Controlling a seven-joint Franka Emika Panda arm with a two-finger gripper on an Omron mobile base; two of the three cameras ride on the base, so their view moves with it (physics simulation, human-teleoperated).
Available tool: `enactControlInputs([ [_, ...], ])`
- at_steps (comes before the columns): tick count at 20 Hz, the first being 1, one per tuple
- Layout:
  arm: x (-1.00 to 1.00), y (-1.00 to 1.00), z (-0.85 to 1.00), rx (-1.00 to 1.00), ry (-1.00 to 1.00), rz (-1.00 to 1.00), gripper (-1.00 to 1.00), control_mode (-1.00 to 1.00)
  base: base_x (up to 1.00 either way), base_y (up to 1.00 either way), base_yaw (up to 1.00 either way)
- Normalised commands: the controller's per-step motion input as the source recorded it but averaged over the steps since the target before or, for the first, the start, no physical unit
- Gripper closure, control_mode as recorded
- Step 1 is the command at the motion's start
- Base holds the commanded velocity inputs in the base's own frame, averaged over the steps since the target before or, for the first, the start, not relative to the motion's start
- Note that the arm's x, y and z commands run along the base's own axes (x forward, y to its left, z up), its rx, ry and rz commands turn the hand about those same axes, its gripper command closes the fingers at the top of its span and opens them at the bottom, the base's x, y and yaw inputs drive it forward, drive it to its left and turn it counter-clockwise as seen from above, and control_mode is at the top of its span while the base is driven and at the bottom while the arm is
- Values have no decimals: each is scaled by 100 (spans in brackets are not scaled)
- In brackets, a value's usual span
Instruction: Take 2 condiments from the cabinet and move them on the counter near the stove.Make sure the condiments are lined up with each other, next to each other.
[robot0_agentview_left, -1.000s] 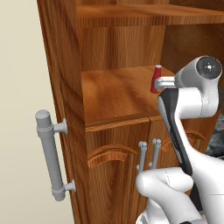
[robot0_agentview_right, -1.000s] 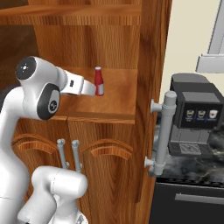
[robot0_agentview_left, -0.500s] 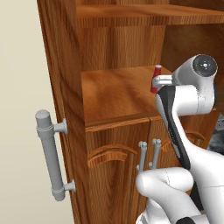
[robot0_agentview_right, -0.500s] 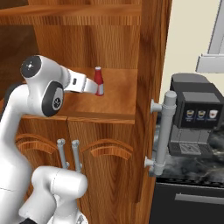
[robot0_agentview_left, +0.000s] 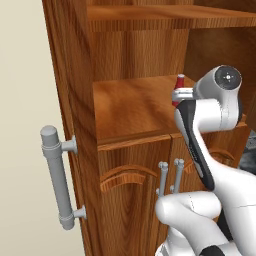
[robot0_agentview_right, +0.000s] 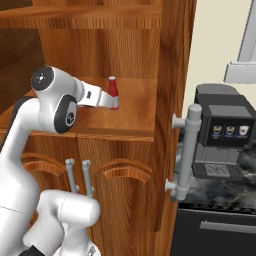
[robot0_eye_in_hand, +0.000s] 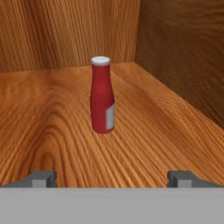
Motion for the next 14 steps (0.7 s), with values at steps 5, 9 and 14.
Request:
enactControlInputs([
  [5,16,0,0,0,0,0,-100,-100,0,0,0],
  [9,18,0,0,0,0,0,-100,-100,0,0,0],
  [14,23,0,-1,0,1,0,-100,-100,0,0,0],
])
